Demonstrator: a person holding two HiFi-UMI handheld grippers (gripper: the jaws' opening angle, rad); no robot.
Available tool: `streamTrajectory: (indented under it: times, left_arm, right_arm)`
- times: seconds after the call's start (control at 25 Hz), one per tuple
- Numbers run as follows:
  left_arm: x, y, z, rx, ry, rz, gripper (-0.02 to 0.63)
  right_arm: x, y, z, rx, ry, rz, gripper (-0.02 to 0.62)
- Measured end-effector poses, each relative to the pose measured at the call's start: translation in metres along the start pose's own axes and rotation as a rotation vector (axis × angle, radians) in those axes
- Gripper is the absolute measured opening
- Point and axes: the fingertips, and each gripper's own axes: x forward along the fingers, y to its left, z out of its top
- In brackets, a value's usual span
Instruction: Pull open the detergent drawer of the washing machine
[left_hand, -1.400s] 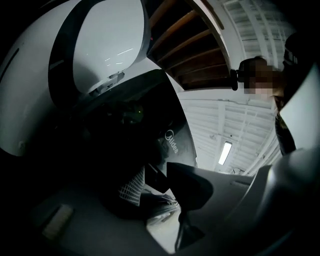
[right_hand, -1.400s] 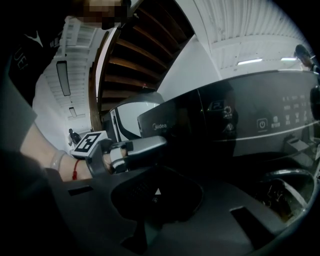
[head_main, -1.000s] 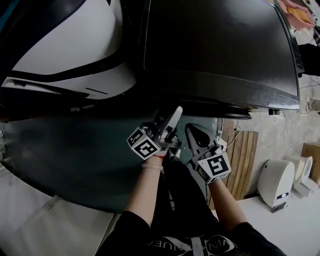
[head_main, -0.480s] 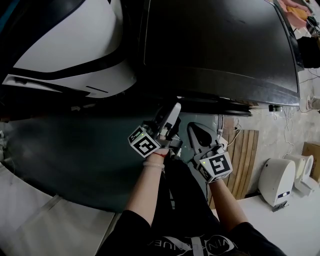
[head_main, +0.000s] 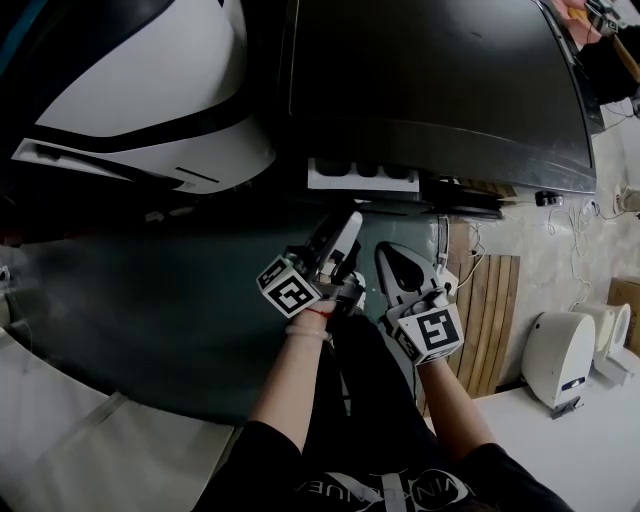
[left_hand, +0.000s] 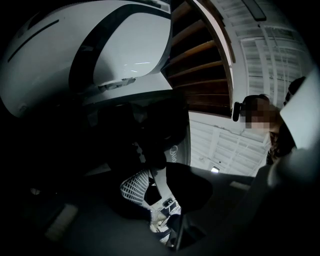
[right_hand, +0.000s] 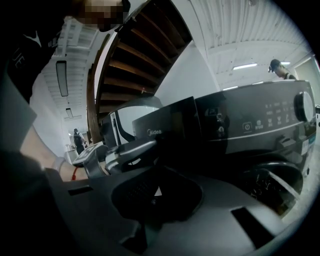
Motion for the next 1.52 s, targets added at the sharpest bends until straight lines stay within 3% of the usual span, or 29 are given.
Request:
streamTrajectory:
  times: [1.04, 1.52]
  left_arm:
    - [-0.046, -0.027, -0.03, 0.013, 0.051, 0.03, 0.114]
    - [-0.062, -0.036, -0.042, 0.031, 0.122, 0.029, 0.106]
  right_arm:
    - [-0.049, 0.026, 0.0, -0.012, -0.054, -0.049, 0.013]
    - [-0.055, 0.041, -0.001, -0.009, -0.067, -0.064, 0.012]
